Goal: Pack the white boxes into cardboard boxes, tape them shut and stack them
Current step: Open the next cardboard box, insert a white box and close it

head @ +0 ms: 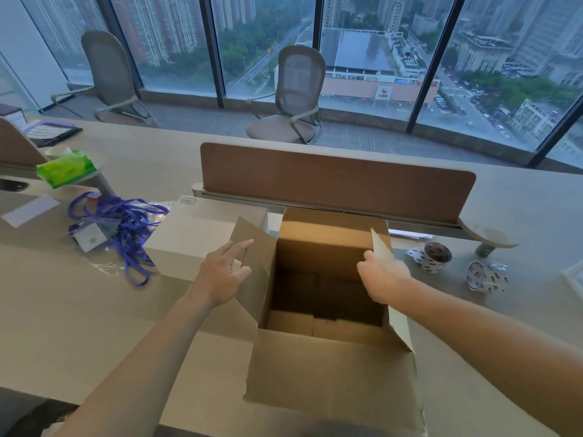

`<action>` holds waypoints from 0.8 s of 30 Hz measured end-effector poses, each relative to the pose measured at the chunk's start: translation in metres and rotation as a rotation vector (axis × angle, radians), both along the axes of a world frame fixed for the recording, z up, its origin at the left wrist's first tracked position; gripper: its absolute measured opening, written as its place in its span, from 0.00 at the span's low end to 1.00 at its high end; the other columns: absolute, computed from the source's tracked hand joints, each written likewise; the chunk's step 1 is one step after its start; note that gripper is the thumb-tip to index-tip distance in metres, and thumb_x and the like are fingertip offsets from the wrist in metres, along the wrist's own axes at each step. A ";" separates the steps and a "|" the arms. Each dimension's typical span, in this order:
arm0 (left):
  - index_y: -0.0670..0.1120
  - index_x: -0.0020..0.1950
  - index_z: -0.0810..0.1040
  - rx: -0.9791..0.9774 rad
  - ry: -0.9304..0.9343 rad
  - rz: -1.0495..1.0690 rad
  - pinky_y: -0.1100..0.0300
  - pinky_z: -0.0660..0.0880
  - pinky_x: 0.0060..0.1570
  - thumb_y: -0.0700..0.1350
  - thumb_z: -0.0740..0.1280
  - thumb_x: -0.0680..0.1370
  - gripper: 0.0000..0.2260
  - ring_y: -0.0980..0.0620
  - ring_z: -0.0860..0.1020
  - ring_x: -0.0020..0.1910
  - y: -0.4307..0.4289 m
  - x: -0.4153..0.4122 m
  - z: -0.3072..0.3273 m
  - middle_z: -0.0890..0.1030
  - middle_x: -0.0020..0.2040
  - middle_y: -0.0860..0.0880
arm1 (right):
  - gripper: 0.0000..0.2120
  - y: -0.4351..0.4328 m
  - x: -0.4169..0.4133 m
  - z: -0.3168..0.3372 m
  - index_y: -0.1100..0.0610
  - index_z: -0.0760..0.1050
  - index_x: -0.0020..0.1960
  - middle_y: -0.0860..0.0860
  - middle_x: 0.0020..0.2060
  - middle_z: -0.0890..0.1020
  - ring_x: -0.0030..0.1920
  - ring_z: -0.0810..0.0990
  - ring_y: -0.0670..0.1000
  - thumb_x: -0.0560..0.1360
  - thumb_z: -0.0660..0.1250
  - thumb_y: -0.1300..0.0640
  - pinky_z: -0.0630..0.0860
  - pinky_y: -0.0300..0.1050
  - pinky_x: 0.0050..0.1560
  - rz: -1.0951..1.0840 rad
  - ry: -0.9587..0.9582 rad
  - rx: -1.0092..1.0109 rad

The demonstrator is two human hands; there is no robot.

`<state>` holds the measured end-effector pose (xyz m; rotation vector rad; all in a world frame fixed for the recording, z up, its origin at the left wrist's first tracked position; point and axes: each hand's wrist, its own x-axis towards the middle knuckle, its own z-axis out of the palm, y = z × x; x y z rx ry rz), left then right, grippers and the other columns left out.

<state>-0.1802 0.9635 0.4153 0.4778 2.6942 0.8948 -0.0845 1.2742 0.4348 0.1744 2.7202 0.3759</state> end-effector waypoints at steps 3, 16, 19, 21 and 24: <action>0.61 0.73 0.69 0.094 -0.001 0.015 0.42 0.64 0.73 0.57 0.59 0.72 0.28 0.46 0.67 0.73 0.003 -0.003 -0.001 0.72 0.73 0.50 | 0.15 0.026 0.015 0.013 0.54 0.76 0.63 0.53 0.57 0.73 0.55 0.78 0.55 0.77 0.69 0.61 0.78 0.49 0.55 -0.125 0.030 -0.005; 0.56 0.72 0.74 0.203 0.033 0.032 0.49 0.65 0.73 0.39 0.66 0.77 0.24 0.50 0.67 0.74 0.004 -0.008 -0.002 0.74 0.72 0.51 | 0.45 0.059 0.036 -0.081 0.57 0.42 0.80 0.62 0.79 0.50 0.78 0.52 0.64 0.77 0.58 0.34 0.56 0.62 0.75 -0.739 0.060 -0.350; 0.58 0.72 0.73 0.193 0.022 0.015 0.47 0.65 0.73 0.41 0.67 0.78 0.24 0.50 0.67 0.74 0.001 -0.009 -0.002 0.74 0.72 0.52 | 0.31 0.054 0.030 -0.101 0.65 0.58 0.75 0.65 0.70 0.68 0.65 0.73 0.64 0.80 0.62 0.49 0.74 0.57 0.64 -0.942 0.203 -0.680; 0.63 0.70 0.72 0.192 0.003 0.010 0.45 0.67 0.72 0.45 0.67 0.77 0.23 0.50 0.69 0.72 -0.002 -0.010 -0.001 0.74 0.71 0.52 | 0.18 0.058 0.032 -0.107 0.65 0.71 0.64 0.62 0.56 0.78 0.51 0.79 0.60 0.78 0.60 0.57 0.78 0.55 0.54 -0.978 0.333 -0.753; 0.74 0.65 0.69 0.150 -0.038 -0.010 0.45 0.73 0.65 0.55 0.64 0.73 0.22 0.51 0.73 0.65 -0.003 -0.012 0.004 0.76 0.66 0.54 | 0.11 0.061 0.038 -0.108 0.62 0.72 0.60 0.58 0.51 0.78 0.47 0.75 0.57 0.81 0.58 0.59 0.72 0.49 0.45 -0.991 0.408 -0.788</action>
